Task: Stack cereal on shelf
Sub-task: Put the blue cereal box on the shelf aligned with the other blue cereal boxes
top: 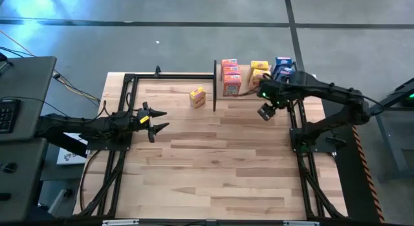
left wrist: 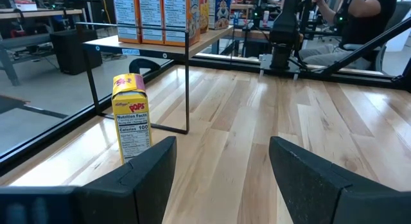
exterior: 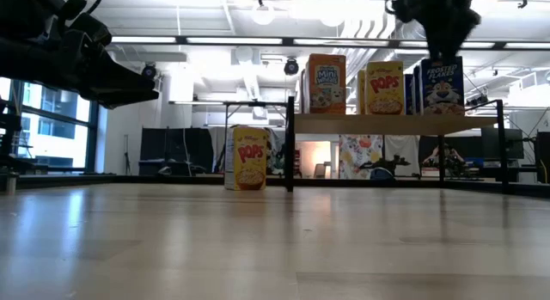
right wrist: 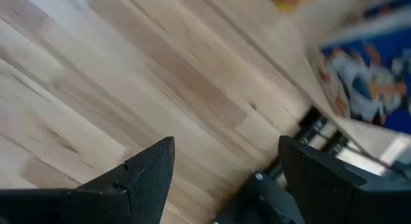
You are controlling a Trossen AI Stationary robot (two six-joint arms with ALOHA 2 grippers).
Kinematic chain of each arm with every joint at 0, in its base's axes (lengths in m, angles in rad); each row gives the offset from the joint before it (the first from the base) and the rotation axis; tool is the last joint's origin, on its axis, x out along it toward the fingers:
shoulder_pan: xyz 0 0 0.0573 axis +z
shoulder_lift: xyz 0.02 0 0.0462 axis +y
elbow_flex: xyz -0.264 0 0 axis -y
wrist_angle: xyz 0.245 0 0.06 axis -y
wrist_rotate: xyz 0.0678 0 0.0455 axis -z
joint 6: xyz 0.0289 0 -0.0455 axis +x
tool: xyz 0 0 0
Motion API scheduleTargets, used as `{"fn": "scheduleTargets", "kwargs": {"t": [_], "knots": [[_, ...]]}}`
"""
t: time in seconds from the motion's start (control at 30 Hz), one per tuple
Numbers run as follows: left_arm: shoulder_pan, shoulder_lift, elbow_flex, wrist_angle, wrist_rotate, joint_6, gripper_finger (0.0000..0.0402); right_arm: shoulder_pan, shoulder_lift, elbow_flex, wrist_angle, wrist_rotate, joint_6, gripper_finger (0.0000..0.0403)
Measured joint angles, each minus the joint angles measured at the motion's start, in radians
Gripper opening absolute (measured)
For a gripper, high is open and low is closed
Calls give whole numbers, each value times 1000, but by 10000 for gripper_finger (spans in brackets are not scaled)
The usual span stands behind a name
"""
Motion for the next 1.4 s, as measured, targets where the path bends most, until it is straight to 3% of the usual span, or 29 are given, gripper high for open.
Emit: {"fn": "scheduleTargets", "kwargs": {"t": [0.23,0.53,0.83,1.4], "knots": [[0,0,0,0,0,0,239,36,-110,-169,2,109,52,270],[0,0,0,0,0,0,239,34,-226,-288,91,242,95,270],[0,0,0,0,0,0,239,31,-230,-295,134,341,88,270],[0,0,0,0,0,0,239,-100,-230,-295,158,364,41,270]]}}
